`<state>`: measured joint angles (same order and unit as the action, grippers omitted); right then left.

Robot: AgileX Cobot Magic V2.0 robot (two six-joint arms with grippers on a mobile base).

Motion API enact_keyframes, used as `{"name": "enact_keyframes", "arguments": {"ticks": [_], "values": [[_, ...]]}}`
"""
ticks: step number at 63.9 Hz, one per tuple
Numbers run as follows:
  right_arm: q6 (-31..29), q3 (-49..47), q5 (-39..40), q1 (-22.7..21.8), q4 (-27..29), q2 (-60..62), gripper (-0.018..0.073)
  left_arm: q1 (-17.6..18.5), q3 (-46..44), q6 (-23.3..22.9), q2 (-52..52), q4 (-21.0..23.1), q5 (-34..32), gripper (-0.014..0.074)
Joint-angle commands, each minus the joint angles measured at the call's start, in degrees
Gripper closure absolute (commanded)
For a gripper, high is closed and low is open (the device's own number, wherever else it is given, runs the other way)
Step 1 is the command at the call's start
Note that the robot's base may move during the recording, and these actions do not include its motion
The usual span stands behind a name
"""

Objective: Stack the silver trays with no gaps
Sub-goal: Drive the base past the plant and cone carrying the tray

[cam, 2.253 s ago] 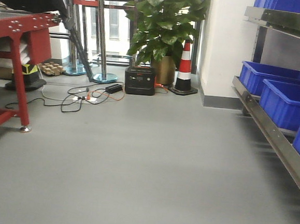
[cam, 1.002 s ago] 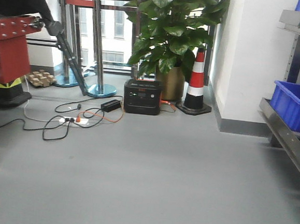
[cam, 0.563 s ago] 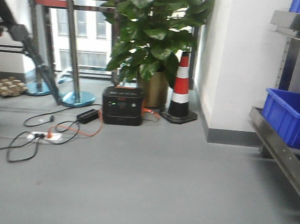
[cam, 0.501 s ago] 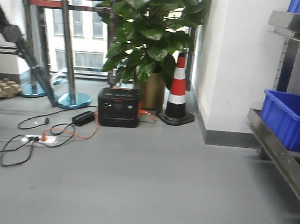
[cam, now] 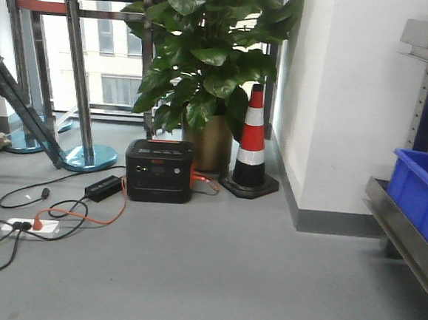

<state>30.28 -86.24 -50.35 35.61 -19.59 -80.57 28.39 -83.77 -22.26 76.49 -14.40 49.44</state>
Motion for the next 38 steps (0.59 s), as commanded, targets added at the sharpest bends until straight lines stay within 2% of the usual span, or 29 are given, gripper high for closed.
{"name": "enact_keyframes", "arguments": {"ticks": [1,16,38], "values": [[-1.1,-0.3,5.6,0.0,-1.7,0.6,0.0629,0.3,-0.4,0.8,-0.7,-1.8,-1.3,0.0613],[-1.1,-0.3,10.7,0.0,-1.7,0.6,0.0629,0.3,-0.4,0.8,-0.7,-4.0,-1.3,0.0613],[-1.1,-0.3,15.9,0.0,-1.7,0.6,0.0629,0.3,-0.4,0.8,-0.7,-4.0,-1.4,0.0613]]}}
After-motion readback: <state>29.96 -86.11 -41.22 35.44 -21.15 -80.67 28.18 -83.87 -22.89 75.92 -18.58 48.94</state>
